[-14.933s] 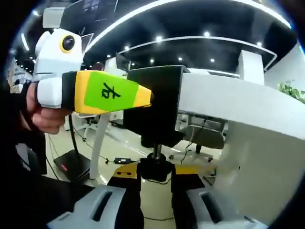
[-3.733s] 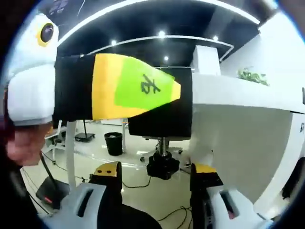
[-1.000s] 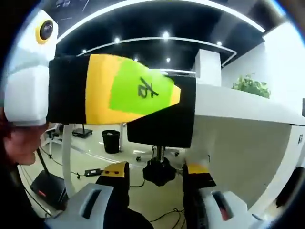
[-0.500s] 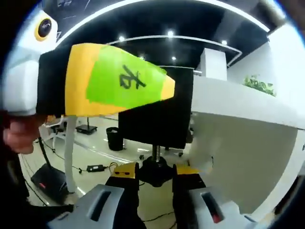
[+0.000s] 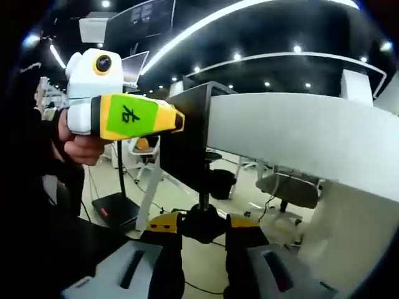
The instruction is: Clamp the fixed fixture on the desktop, loosen the retaining clip, secure it to the edge of the desk, and tighten the retaining clip.
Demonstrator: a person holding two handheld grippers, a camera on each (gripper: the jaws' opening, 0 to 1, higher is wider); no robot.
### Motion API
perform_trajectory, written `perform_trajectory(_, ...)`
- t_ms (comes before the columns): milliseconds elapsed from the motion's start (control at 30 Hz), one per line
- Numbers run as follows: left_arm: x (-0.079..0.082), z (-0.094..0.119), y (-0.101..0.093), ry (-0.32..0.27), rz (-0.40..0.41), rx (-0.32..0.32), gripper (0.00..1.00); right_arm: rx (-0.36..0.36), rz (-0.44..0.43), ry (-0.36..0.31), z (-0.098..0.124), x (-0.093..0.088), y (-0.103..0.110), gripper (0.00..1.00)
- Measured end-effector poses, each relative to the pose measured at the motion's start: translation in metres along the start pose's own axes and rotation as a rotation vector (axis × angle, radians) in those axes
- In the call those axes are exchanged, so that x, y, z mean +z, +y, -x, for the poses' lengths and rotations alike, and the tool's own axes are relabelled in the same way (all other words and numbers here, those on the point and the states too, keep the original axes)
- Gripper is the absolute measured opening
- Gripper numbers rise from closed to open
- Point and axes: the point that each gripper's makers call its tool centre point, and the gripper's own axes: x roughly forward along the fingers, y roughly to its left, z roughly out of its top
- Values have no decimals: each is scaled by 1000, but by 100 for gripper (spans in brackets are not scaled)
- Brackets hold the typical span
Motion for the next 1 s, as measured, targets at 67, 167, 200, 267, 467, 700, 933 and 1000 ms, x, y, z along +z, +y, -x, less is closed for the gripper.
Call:
perform_trajectory(67,0,0,0,-3,7,1,1,14,6,-8,-2,-2,-5,23)
perform_trajectory(167,1,1,0,-10,9,0,1,62,-22,-23,-3,-2,2,23)
perform_trajectory(200,1,1,1,-11,18,-2,1,74,-32,-25,-5,-3,1,23)
perform_trajectory(267,1,1,1,-16,26,-8,1,94,-35,-28,-7,-4,1,23)
perform_trajectory(467,1,1,1,-17,25,-15,1,124,-23,-40,-10,-5,0,23)
perform_trajectory(700,2,0,2,-26,48,-15,1,-30,42,10,-5,-5,-12,31)
perform_trajectory(933,3,-1,0,-18,21,-10,1,-316,-3,43,21,-2,-10,38)
perform_trajectory(1000,4,-1,1,-20,21,-8,1,-364,-16,64,25,-4,-9,41)
